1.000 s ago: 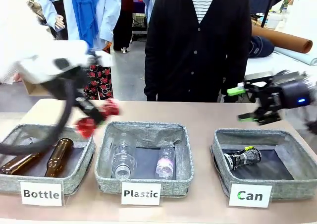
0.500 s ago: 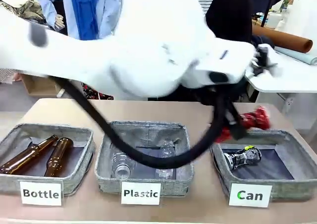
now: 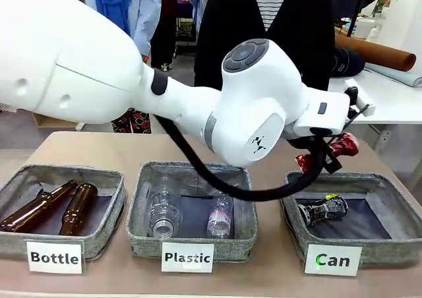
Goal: Sort the can waste into the basket.
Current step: Pick up the can waste from the table and place it in the right Fabric basket.
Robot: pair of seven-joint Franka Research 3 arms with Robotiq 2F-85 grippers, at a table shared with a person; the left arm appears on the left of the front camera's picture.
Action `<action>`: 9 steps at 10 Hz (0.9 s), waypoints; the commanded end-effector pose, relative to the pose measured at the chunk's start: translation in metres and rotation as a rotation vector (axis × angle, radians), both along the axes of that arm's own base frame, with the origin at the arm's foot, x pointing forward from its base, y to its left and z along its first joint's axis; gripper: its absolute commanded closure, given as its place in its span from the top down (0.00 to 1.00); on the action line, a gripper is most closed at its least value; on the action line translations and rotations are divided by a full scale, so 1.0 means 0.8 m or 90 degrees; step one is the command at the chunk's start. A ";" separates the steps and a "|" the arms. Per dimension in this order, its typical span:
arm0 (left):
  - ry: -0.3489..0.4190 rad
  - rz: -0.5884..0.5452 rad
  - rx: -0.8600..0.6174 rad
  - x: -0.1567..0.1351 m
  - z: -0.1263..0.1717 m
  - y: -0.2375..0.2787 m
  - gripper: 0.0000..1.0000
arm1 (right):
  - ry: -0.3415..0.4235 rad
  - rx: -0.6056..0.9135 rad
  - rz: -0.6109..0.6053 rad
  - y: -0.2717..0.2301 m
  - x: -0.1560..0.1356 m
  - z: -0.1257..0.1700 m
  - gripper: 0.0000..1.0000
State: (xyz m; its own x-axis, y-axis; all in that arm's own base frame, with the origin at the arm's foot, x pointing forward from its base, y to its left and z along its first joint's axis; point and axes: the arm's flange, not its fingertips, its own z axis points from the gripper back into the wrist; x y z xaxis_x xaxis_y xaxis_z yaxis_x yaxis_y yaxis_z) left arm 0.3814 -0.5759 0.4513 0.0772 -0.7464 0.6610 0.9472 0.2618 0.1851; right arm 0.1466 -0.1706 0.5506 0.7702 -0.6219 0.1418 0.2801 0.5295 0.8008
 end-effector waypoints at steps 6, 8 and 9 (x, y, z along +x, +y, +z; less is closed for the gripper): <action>0.086 0.001 0.014 0.011 0.017 -0.019 0.83 | 0.013 -0.007 0.006 0.006 0.012 0.000 1.00; 0.094 -0.011 0.007 0.012 0.014 -0.018 1.00 | 0.013 -0.007 0.006 0.006 0.012 0.000 1.00; 0.097 -0.014 0.003 0.012 0.014 -0.018 1.00 | 0.013 -0.007 0.006 0.006 0.012 0.000 1.00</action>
